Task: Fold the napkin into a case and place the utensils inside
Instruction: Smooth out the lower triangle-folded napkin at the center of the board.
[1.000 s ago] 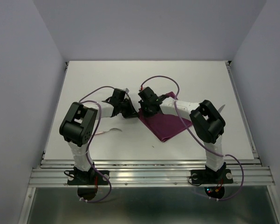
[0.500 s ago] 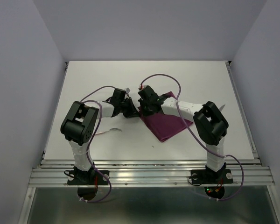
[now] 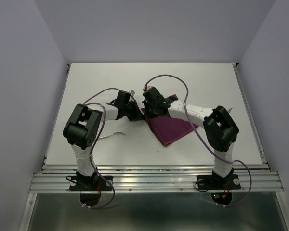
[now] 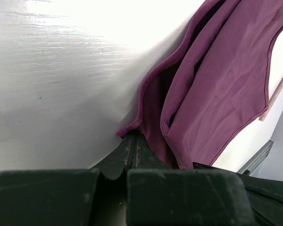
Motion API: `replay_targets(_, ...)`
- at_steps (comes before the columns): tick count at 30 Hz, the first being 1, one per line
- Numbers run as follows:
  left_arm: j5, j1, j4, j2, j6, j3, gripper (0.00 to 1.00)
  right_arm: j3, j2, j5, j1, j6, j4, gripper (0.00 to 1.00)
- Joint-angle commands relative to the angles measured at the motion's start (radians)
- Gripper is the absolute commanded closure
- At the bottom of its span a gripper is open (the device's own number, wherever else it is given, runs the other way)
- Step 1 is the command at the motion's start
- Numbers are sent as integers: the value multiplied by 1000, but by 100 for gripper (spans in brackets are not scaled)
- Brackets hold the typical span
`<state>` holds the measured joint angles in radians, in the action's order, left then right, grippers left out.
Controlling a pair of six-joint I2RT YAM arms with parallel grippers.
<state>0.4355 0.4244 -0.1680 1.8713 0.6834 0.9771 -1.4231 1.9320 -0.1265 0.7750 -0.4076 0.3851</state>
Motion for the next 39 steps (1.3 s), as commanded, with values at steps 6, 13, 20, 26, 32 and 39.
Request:
replay_targets(6, -99, -22, 137, -8, -77, 35, 100, -5, 1, 60, 35, 3, -31, 99)
replay_targets(13, -99, -24, 147, -14, -77, 49, 100, -19, 61, 90, 44, -16, -54, 99)
replay_targets(20, -138, -32, 192, -52, -87, 63, 100, -19, 108, 82, 44, -22, -63, 99)
replay_targets(26, -188, -49, 246, -119, -105, 75, 100, -10, 102, 70, 44, -34, -69, 96)
replay_targets(32, -231, -52, 320, -181, -128, 129, 90, -13, 18, 9, 44, -37, -63, 73)
replay_targets(39, -236, -32, 343, -225, -154, 143, 100, 84, -166, -105, 44, -49, -17, 61)
